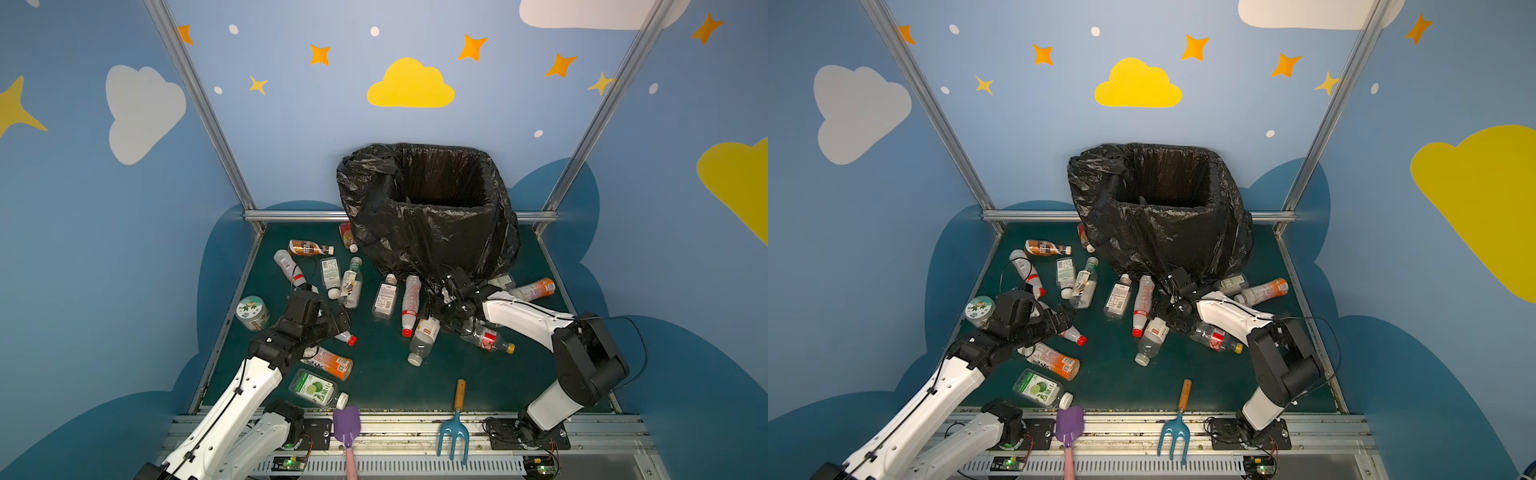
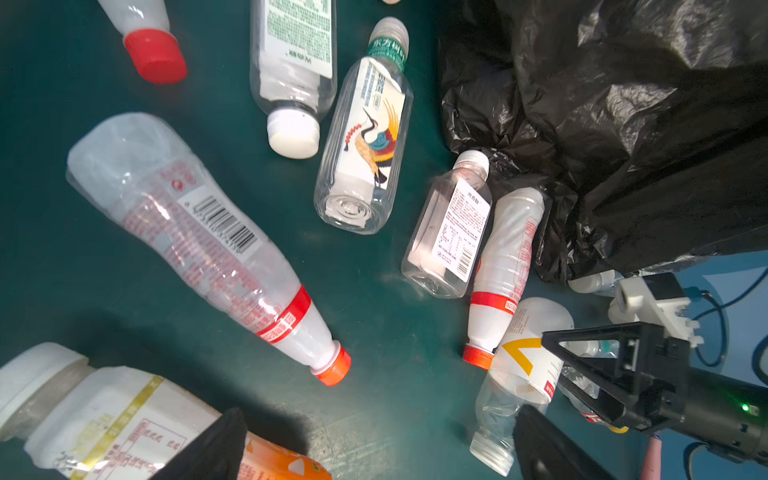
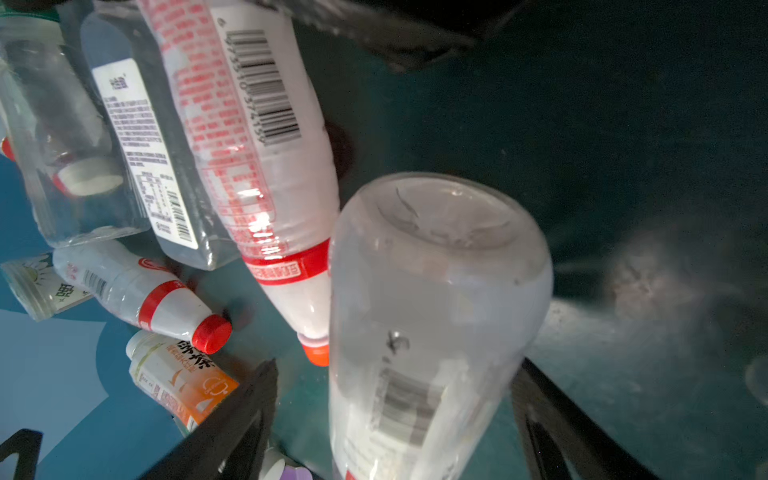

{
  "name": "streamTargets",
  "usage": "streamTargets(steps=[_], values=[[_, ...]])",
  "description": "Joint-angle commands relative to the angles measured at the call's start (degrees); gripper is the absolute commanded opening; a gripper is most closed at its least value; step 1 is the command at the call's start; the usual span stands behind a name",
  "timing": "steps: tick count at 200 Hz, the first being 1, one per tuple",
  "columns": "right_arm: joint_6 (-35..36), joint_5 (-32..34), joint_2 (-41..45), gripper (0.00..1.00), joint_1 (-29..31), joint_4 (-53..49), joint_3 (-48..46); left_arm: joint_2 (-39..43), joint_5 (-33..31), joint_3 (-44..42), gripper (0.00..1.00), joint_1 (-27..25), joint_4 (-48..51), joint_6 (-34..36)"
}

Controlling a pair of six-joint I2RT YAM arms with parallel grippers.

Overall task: Throw the plastic bottles in the bin
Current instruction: 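Lower both grippers to the pile and grasp the white chevron bottle with the right, then lift the white chevron bottle with the right gripper over the bin and release it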

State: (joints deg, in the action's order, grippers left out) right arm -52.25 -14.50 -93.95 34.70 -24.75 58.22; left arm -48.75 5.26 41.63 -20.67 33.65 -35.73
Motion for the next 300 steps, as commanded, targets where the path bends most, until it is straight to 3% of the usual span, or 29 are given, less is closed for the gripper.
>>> streamTargets(steps=[1,65,109,160,186,214,236,264,300], values=[[-0.66,1.14,-1.98,0.86,0.46,-0.88,1.93,0.8,-1.39,1.09,1.0,-0.06,1.68,1.21],[-0.18,0.9,-4.6,0.82,0.61,-2.43,1.02,1.21,-2.92,1.61,1.0,0.05,2.99,3.38],[0.59,0.83,-1.32,0.59,0.39,-3.06,0.78,1.55,-3.48,1.27,1.0,0.03,2.91,2.51],[2.75,4.51,14.26,0.57,-0.51,-8.64,2.13,-0.64,-4.29,3.15,1.0,0.05,2.74,3.11],[7.07,11.55,26.27,0.57,-0.76,-7.57,5.07,-2.99,-4.3,4.98,1.0,0.09,2.61,3.67],[18.81,17.7,38.24,0.57,-0.68,5.43,9.33,-4.82,-2.3,7.72,1.0,0.09,1.87,6.3],[27.55,21.49,42.04,0.57,-0.7,17.02,13.71,-5.82,-2.93,10.25,1.0,0.06,2.03,6.54],[36.22,21.64,34.87,0.57,-1.15,27.21,23.67,-7.2,-4.87,13.87,1.0,0.04,3.24,7.47],[36.01,12.94,5.73,0.62,-5.08,15.18,56.85,-10.57,-5.26,19.63,1.0,0.04,6.63,8.98]])
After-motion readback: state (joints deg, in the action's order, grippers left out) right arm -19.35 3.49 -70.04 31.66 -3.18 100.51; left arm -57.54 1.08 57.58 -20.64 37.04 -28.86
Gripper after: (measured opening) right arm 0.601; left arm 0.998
